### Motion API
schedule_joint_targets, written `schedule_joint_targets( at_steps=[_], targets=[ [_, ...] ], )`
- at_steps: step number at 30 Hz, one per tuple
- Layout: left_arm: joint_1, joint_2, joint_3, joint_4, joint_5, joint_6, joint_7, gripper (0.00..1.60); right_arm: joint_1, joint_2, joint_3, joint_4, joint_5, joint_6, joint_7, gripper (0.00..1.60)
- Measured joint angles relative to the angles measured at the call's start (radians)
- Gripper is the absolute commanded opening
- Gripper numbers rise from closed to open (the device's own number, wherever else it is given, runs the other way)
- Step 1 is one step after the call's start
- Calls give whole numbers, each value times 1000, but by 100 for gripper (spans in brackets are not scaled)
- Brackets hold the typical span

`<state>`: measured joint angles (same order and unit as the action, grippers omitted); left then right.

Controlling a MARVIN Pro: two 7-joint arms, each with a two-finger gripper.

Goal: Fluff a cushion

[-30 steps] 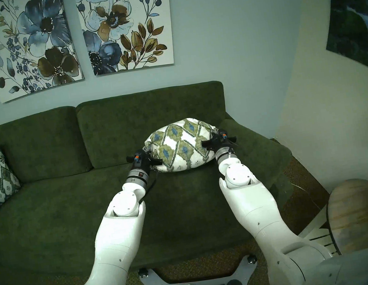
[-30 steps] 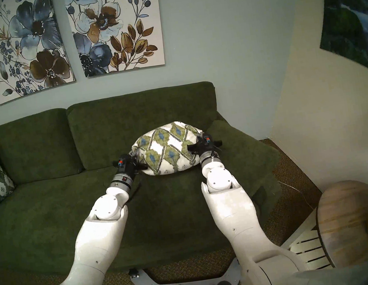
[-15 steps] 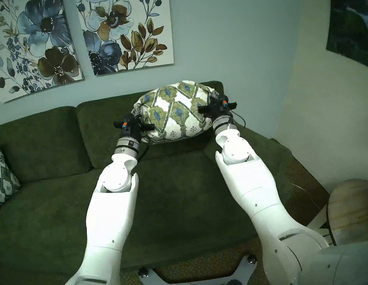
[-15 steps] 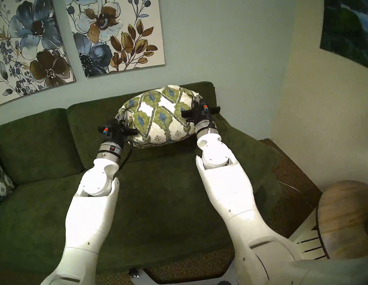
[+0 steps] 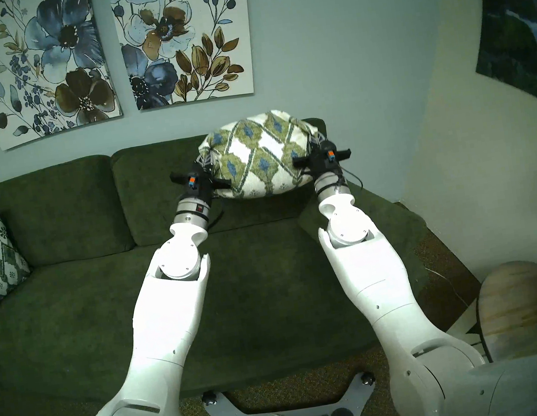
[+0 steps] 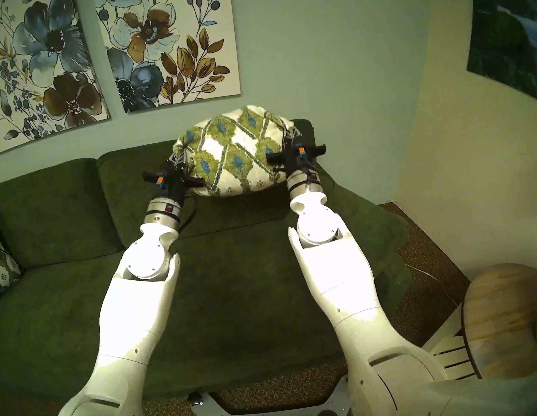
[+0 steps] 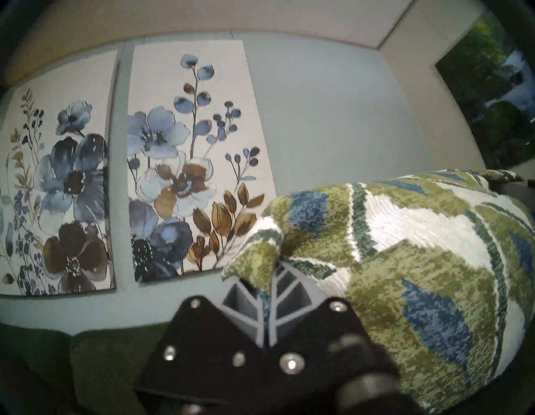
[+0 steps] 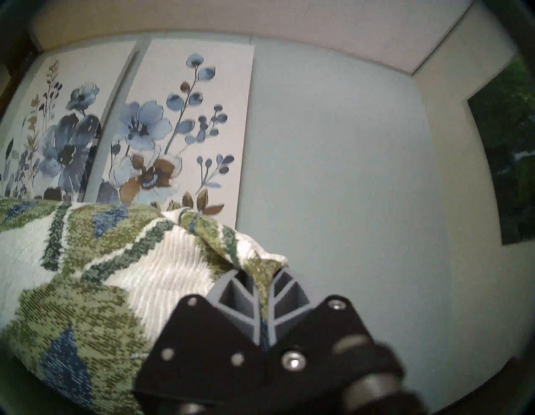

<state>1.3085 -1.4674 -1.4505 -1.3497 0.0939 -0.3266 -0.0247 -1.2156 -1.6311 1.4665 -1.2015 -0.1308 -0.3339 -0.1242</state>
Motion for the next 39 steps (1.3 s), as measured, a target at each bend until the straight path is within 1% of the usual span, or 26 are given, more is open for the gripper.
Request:
schedule_joint_targets(
  at_steps=[3, 5, 9, 20, 25, 33, 35, 39],
  targets=[
    [38, 2, 10, 53, 8, 5, -1, 0, -42, 12, 6, 68, 9, 29, 5, 0],
    [76, 8, 17, 110, 16, 10, -7, 0, -80, 19, 12, 131, 19, 52, 14, 0],
    [135, 15, 23, 192, 22, 17, -19, 0, -133, 25, 18, 209, 32, 69, 30, 0],
    [271, 6, 59, 354, 15, 8, -60, 0, -244, 39, 33, 374, 61, 66, 69, 0],
    [322, -2, 56, 430, -1, -18, -64, 0, -260, 39, 36, 425, 78, 52, 87, 0],
    [323, -15, 33, 501, -34, -91, -70, 0, -247, 36, 41, 465, 101, 21, 116, 0],
    [316, -20, 29, 522, -39, -119, -71, 0, -241, 36, 41, 474, 105, 9, 124, 0],
    [299, -29, 24, 573, -41, -196, -64, 0, -239, 36, 40, 484, 107, -34, 133, 0]
  ],
)
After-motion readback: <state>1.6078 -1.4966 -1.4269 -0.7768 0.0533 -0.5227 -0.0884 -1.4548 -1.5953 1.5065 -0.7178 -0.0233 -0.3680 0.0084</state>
